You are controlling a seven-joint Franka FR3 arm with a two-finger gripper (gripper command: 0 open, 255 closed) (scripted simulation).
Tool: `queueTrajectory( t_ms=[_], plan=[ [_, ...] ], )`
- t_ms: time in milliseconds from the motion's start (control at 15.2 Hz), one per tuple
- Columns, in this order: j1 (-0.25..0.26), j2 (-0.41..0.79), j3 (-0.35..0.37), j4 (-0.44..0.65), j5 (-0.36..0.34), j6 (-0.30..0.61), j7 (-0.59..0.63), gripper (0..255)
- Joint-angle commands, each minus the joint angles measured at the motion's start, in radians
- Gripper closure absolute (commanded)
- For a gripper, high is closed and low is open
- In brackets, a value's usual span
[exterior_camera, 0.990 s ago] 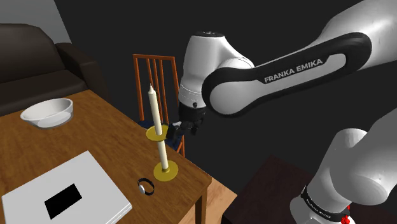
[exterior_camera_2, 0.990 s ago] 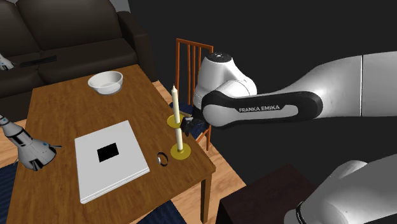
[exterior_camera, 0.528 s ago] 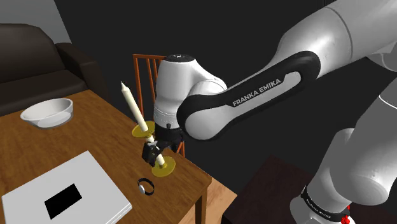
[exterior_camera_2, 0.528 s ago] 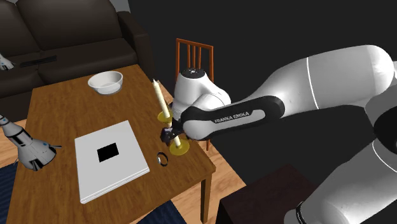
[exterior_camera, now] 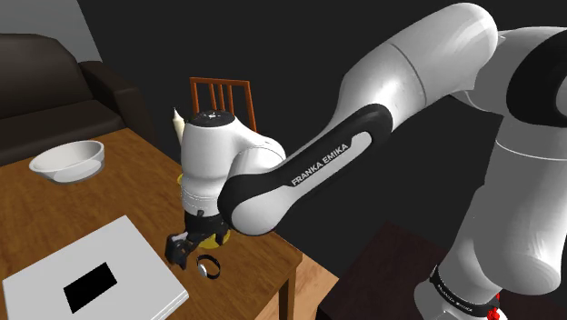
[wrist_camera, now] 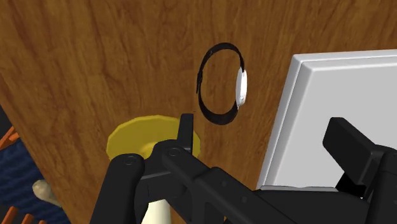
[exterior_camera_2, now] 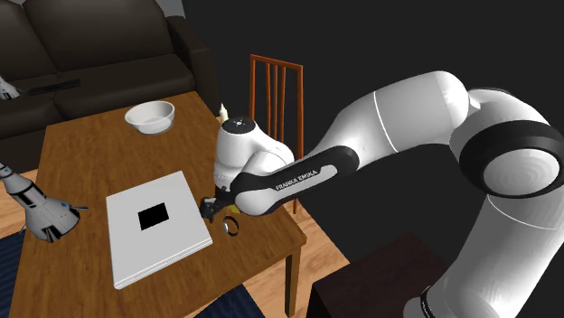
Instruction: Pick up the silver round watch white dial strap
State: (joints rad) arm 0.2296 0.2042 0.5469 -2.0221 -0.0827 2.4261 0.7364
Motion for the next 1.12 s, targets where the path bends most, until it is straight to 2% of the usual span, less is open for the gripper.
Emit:
queueTrajectory(
  t_ms=[0,330,462,528,1056],
  plan=[
    [0.009,0.025,-0.004,0.002,-0.018,0.02,0.017,0],
    [0.022,0.07,-0.02,-0.023,-0.056,0.084,0.04,0],
    [0.022,0.07,-0.02,-0.023,-0.056,0.084,0.04,0],
    [0.023,0.071,-0.02,-0.024,-0.056,0.085,0.04,255],
    [0.023,0.071,-0.02,-0.025,-0.057,0.086,0.041,255]
  ],
)
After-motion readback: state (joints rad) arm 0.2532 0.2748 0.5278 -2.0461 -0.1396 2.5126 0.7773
